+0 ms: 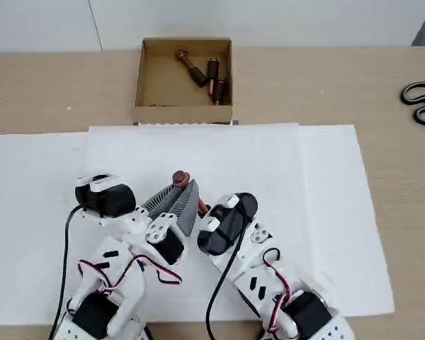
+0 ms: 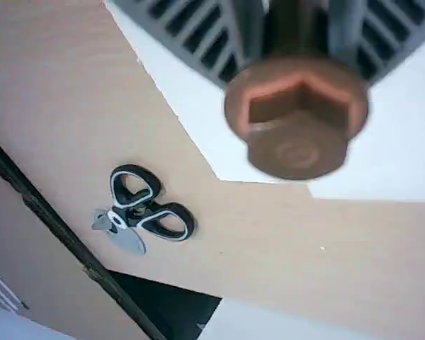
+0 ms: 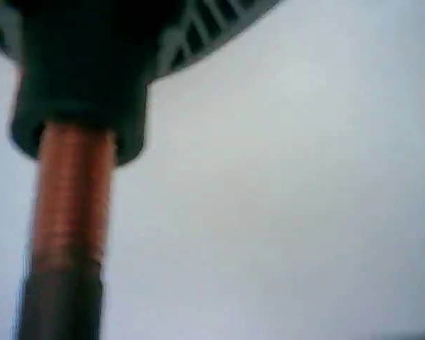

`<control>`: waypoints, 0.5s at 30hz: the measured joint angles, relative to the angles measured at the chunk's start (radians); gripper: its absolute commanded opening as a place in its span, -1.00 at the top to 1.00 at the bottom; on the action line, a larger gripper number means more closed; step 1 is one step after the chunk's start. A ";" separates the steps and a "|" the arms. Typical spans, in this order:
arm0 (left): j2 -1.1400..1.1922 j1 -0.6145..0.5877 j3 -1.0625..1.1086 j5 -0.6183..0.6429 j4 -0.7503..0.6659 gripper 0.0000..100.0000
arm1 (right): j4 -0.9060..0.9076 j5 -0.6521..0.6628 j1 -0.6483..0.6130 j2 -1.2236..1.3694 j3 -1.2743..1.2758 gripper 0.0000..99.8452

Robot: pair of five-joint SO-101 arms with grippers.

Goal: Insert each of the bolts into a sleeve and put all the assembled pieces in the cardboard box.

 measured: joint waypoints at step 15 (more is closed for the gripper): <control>-0.011 0.137 -0.008 -0.003 0.241 0.91 | 0.003 0.078 -0.008 0.003 -0.020 0.99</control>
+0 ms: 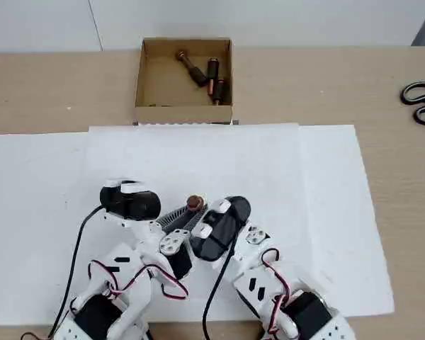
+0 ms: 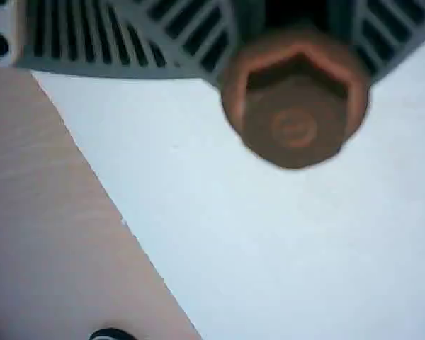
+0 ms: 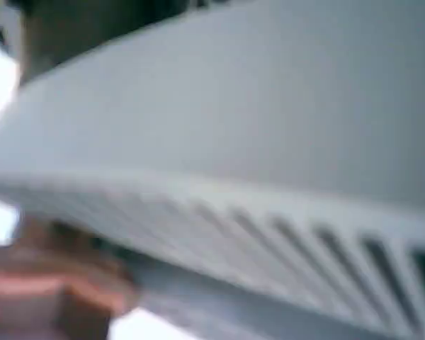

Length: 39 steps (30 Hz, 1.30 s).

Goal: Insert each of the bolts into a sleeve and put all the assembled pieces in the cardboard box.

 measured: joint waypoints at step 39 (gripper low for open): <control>0.008 -0.598 -0.087 -0.443 0.272 0.99 | -0.003 -0.092 0.427 0.017 -0.115 1.00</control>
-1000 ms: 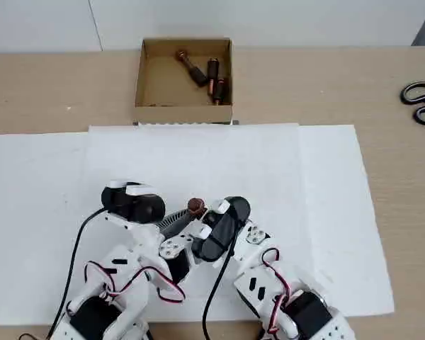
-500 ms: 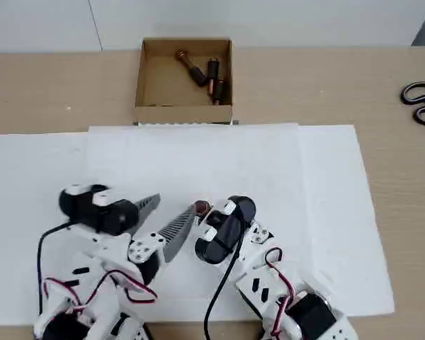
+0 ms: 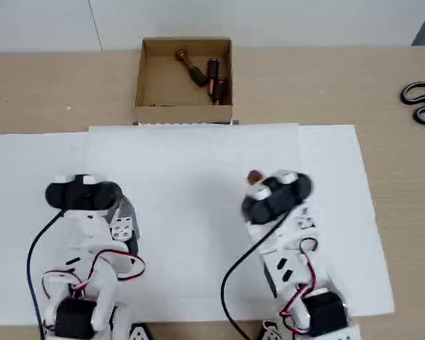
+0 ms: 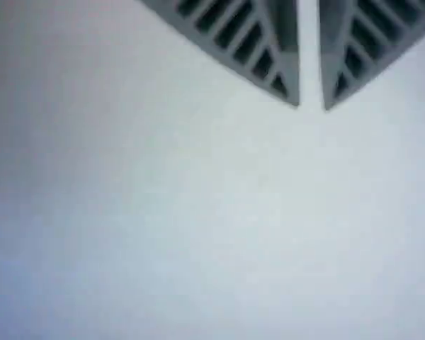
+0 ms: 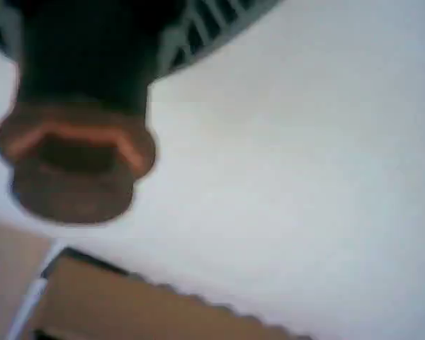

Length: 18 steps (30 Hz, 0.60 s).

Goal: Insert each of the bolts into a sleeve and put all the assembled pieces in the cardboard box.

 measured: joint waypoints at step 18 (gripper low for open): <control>0.000 -0.018 0.215 -0.110 -0.130 0.99 | -0.184 -0.187 0.084 0.786 -0.694 0.99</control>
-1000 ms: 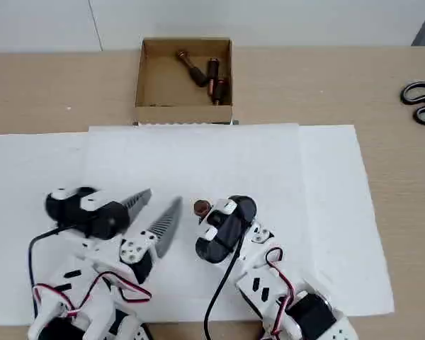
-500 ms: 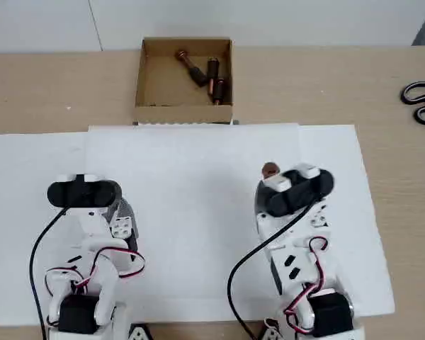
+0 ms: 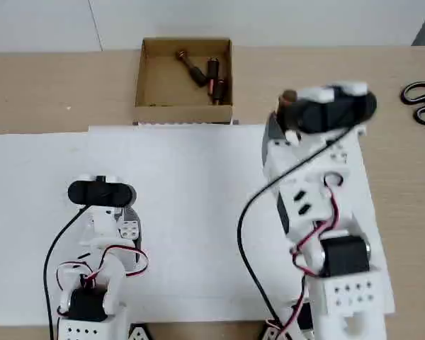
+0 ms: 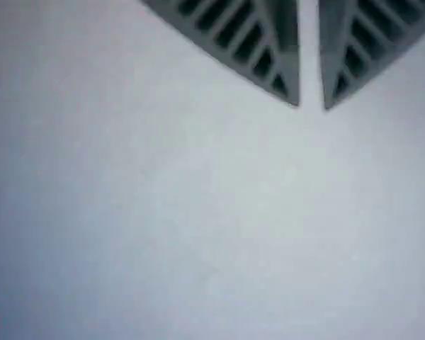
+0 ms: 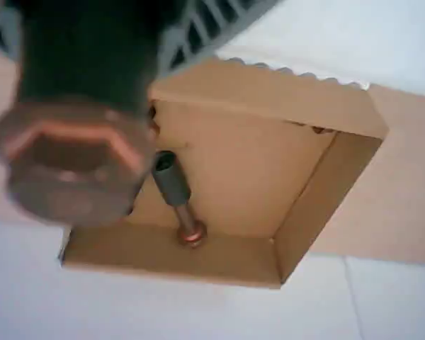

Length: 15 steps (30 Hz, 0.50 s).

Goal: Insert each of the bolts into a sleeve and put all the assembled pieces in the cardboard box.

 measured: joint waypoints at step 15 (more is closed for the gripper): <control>0.000 0.000 0.000 0.018 -0.012 0.99 | -0.201 0.029 -0.002 0.557 -0.428 0.99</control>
